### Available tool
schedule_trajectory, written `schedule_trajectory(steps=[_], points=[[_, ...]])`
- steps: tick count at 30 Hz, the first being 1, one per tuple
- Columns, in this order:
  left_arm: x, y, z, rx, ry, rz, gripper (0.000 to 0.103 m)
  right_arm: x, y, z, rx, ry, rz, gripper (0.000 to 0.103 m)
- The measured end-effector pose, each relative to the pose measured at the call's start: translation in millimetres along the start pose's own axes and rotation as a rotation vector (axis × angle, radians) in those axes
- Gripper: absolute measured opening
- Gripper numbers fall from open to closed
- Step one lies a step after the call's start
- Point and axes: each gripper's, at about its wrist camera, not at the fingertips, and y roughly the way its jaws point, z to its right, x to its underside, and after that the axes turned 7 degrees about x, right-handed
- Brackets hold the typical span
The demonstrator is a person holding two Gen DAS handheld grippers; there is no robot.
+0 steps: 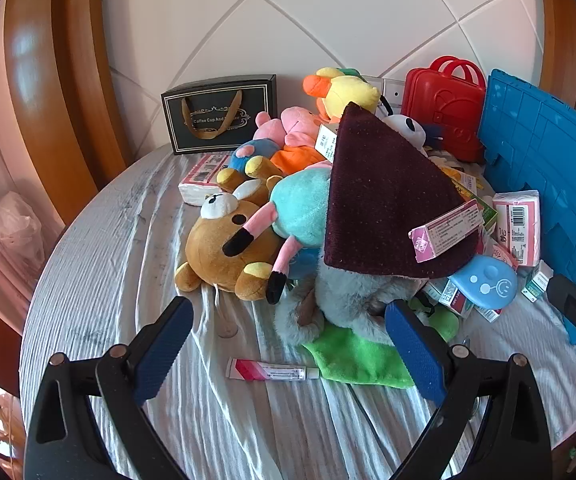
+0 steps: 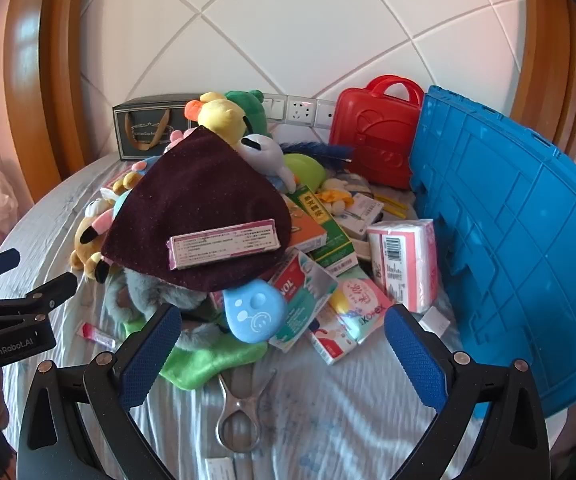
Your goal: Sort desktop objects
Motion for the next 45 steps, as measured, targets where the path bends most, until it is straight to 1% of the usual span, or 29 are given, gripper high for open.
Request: schedule_trajectory(steps=[35, 45], points=[[0, -2, 2, 0.006, 0.005, 0.002, 0.098, 2, 0, 2, 0.001, 0.004, 0.003, 0.103], [-9, 9, 7, 0.021, 0.023, -0.001, 0.098, 0, 3, 7, 0.020, 0.013, -0.004, 0.103]])
